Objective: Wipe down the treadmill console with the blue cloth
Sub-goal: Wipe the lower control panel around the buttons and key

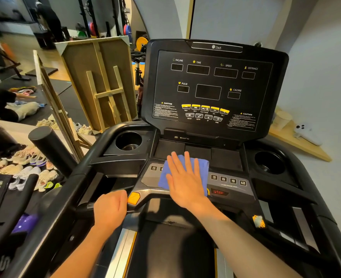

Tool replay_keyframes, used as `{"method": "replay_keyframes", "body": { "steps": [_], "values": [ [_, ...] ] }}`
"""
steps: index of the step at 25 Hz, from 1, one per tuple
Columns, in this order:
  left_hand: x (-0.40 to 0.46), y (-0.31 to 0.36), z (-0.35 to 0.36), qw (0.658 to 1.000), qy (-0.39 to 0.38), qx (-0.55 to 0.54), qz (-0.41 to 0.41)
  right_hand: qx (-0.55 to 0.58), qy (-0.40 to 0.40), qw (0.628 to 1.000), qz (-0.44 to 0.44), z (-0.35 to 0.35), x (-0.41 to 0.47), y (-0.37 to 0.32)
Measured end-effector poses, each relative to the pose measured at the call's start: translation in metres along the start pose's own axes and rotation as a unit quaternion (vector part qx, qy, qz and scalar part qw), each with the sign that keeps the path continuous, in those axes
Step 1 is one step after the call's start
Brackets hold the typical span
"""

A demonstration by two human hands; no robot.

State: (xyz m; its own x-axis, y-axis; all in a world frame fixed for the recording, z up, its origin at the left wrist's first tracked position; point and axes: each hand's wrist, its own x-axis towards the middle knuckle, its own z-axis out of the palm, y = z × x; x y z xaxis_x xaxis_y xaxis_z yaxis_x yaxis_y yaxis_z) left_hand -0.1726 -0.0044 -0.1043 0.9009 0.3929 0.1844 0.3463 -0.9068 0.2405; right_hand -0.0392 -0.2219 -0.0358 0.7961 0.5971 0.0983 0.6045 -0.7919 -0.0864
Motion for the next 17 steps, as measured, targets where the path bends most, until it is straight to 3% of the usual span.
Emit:
{"method": "replay_keyframes", "body": {
  "steps": [9, 13, 17],
  "values": [
    [0.003, -0.012, 0.015, 0.998, -0.034, 0.002, -0.046, -0.003, -0.017, 0.991, -0.131, 0.013, -0.03, -0.006],
    [0.003, -0.01, 0.013, 0.999, -0.04, 0.018, -0.022, 0.009, -0.01, 0.992, -0.122, 0.007, -0.044, 0.014],
    [0.002, -0.006, 0.007, 0.998, -0.047, 0.032, -0.021, -0.01, 0.013, 0.998, -0.059, 0.012, -0.035, 0.012]
  ]
}}
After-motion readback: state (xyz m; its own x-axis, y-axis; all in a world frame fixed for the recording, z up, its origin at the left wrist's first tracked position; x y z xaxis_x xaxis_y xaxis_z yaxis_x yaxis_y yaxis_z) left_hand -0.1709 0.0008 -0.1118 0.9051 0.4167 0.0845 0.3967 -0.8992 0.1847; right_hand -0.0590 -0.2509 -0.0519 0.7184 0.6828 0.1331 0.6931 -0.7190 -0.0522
